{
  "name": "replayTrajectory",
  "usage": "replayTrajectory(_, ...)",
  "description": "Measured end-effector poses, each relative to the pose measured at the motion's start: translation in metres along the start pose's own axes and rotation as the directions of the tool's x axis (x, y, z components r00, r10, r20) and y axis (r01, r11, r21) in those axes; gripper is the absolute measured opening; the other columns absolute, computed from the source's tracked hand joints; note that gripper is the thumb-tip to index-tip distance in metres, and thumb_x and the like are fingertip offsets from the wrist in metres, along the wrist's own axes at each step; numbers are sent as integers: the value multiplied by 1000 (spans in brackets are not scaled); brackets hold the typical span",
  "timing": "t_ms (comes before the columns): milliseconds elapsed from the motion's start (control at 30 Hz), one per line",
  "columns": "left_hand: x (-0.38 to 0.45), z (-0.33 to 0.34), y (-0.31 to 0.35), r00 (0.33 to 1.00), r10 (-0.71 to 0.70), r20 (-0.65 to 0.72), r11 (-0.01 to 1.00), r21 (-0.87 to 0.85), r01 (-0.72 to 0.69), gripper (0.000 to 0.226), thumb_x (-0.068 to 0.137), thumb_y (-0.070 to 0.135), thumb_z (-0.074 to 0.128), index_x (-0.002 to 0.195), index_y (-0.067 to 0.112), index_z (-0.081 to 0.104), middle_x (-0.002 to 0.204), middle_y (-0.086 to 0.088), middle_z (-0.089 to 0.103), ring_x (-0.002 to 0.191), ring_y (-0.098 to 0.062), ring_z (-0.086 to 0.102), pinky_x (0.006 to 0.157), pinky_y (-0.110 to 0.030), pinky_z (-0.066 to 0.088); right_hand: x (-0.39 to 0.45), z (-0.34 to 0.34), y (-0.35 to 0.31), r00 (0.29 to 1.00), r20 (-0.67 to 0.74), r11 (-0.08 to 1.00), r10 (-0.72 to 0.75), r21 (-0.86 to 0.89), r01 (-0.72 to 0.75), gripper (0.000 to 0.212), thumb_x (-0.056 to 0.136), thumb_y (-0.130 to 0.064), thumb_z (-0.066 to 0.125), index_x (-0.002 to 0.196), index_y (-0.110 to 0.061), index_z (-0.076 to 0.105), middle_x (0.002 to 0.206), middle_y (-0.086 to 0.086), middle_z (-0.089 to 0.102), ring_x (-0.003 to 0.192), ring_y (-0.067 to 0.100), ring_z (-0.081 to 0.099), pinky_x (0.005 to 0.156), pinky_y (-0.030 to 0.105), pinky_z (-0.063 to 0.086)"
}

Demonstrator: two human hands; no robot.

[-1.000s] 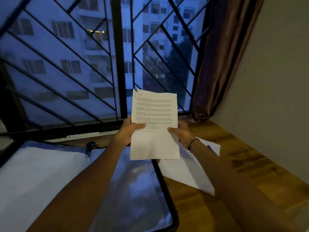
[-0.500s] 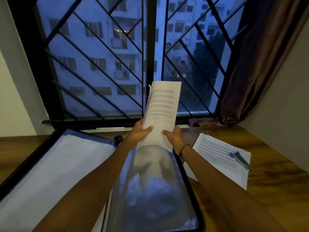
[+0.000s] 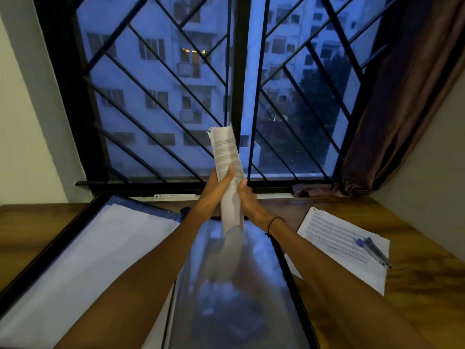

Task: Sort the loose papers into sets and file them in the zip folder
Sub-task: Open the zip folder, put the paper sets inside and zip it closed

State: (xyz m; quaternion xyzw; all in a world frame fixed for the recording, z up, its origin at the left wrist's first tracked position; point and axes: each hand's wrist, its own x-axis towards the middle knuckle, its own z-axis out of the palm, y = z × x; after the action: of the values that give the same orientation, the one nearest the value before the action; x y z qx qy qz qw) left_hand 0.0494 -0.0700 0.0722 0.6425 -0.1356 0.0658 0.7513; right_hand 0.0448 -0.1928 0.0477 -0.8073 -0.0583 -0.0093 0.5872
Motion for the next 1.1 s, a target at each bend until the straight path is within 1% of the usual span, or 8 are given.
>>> replayTrajectory(133,-8,-3,-2,995,-58,78,998,13,57,60,78,67,65,125,30,57,119,-2,72,108,-14,71,93,-33,58,-11,14,-9,999,-42,989,18,-143,-24,115,59,-99,-1,159,-43,8,169,-4,9,156,28,3,123,62,10)
replayTrajectory(267,-4,-9,-7,996,-59,67,990,130,50,64,87,49,74,139,18,54,124,-2,69,114,-14,67,96,-30,56,-13,17,-7,999,15,936,-46,-349,48,95,72,-90,4,156,-48,-6,168,-8,4,153,30,7,119,67,12)
replayTrajectory(333,1,-17,-9,998,-59,-36,990,128,63,51,93,35,75,136,13,59,122,-8,72,110,-18,70,94,-35,59,-4,13,6,987,83,935,-139,-319,158,87,85,-86,25,158,-44,1,163,-2,23,148,30,25,116,65,26)
replayTrajectory(433,1,-31,-11,987,-55,-153,993,98,71,42,93,28,75,128,8,66,117,-11,74,103,-23,73,88,-41,61,-7,5,5,982,0,976,-188,-108,187,77,96,-35,67,155,-20,19,132,5,54,116,21,59,100,54,53)
replayTrajectory(567,-3,-42,-15,985,51,-164,975,220,-14,35,85,21,83,115,5,71,108,-5,75,87,-5,74,71,-21,60,0,-5,4,990,-105,995,-94,22,96,57,90,-6,75,137,-4,44,111,13,62,100,27,65,92,53,57)
replayTrajectory(833,-7,-36,-25,1000,-12,-13,970,241,15,52,110,44,30,151,16,43,140,-1,58,123,-15,59,103,-29,47,-1,3,9,977,103,981,-186,66,180,43,97,-36,64,136,-22,50,125,2,65,112,17,67,88,34,60)
replayTrajectory(933,-2,-38,-24,996,52,-73,971,236,-34,44,110,42,30,140,17,51,131,-3,63,112,-12,64,97,-29,52,-5,2,1,987,119,988,-108,127,92,56,102,-54,48,144,-18,45,134,4,61,120,22,64,96,43,58)
replayTrajectory(1100,7,-41,-17,979,107,-171,940,339,-44,42,109,45,39,116,14,66,109,-6,71,96,-19,69,86,-37,57,-1,-2,-7,989,113,984,-97,160,78,35,103,-36,57,124,-10,64,120,11,71,103,20,70,80,36,63)
